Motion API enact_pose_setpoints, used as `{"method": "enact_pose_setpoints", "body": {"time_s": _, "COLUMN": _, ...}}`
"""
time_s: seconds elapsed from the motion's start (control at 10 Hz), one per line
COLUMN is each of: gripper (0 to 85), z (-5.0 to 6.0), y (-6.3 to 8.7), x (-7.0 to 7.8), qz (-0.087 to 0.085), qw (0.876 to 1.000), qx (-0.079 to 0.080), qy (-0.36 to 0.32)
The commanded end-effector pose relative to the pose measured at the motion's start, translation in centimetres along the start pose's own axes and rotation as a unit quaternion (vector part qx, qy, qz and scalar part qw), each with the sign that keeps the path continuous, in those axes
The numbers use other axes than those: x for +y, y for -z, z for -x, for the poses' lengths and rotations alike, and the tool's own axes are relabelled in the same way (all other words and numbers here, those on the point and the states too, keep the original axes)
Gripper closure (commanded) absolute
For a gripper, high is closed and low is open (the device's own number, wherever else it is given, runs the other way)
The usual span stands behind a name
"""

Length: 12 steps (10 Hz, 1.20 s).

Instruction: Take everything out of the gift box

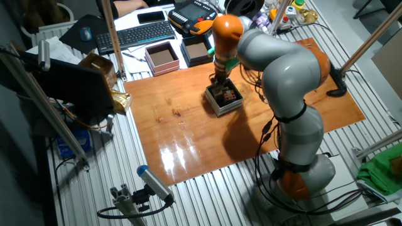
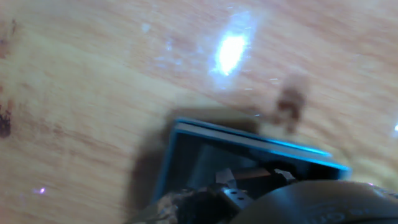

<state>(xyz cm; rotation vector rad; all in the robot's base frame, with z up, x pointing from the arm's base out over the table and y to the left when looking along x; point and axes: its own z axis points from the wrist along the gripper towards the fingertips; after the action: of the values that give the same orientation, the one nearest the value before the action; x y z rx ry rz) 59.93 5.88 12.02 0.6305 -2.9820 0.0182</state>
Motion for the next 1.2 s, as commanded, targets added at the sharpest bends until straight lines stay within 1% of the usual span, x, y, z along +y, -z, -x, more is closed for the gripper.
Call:
{"method": "enact_pose_setpoints", "body": {"time_s": 0.0, "gripper": 66.3, "z": -0.8, "y": 2.2, "x": -2.3, "qz": -0.008, "qw": 1.0, "qx": 0.001, "qy": 0.011}}
{"method": "enact_pose_setpoints", "body": {"time_s": 0.1, "gripper": 67.0, "z": -1.6, "y": 3.6, "x": -4.7, "qz": -0.007, "qw": 1.0, "qx": 0.002, "qy": 0.014}}
{"method": "enact_pose_setpoints", "body": {"time_s": 0.2, "gripper": 66.3, "z": -2.3, "y": 4.2, "x": -5.7, "qz": -0.024, "qw": 1.0, "qx": -0.004, "qy": 0.014}}
{"method": "enact_pose_setpoints", "body": {"time_s": 0.3, "gripper": 66.3, "z": -3.3, "y": 4.1, "x": -6.3, "qz": -0.044, "qw": 0.999, "qx": -0.02, "qy": -0.004}}
{"method": "enact_pose_setpoints", "body": {"time_s": 0.4, "gripper": 66.3, "z": -4.1, "y": 3.5, "x": -6.8, "qz": -0.073, "qw": 0.997, "qx": -0.033, "qy": -0.013}}
{"method": "enact_pose_setpoints", "body": {"time_s": 0.5, "gripper": 66.0, "z": -4.7, "y": 3.0, "x": -7.1, "qz": -0.078, "qw": 0.996, "qx": -0.035, "qy": -0.016}}
{"method": "enact_pose_setpoints", "body": {"time_s": 0.6, "gripper": 65.7, "z": -5.1, "y": 2.7, "x": -7.3, "qz": -0.068, "qw": 0.997, "qx": -0.032, "qy": -0.013}}
{"method": "enact_pose_setpoints", "body": {"time_s": 0.7, "gripper": 65.3, "z": -5.1, "y": 2.6, "x": -7.3, "qz": -0.064, "qw": 0.997, "qx": -0.029, "qy": -0.012}}
{"method": "enact_pose_setpoints", "body": {"time_s": 0.8, "gripper": 63.7, "z": -5.1, "y": 2.5, "x": -7.4, "qz": -0.067, "qw": 0.997, "qx": -0.031, "qy": -0.013}}
{"method": "enact_pose_setpoints", "body": {"time_s": 0.9, "gripper": 57.0, "z": -5.1, "y": 2.5, "x": -7.3, "qz": -0.07, "qw": 0.997, "qx": -0.035, "qy": -0.022}}
{"method": "enact_pose_setpoints", "body": {"time_s": 1.0, "gripper": 44.0, "z": -4.9, "y": 2.4, "x": -7.2, "qz": -0.072, "qw": 0.996, "qx": -0.04, "qy": -0.03}}
{"method": "enact_pose_setpoints", "body": {"time_s": 1.1, "gripper": 31.0, "z": -4.7, "y": 2.4, "x": -7.1, "qz": -0.069, "qw": 0.996, "qx": -0.046, "qy": -0.036}}
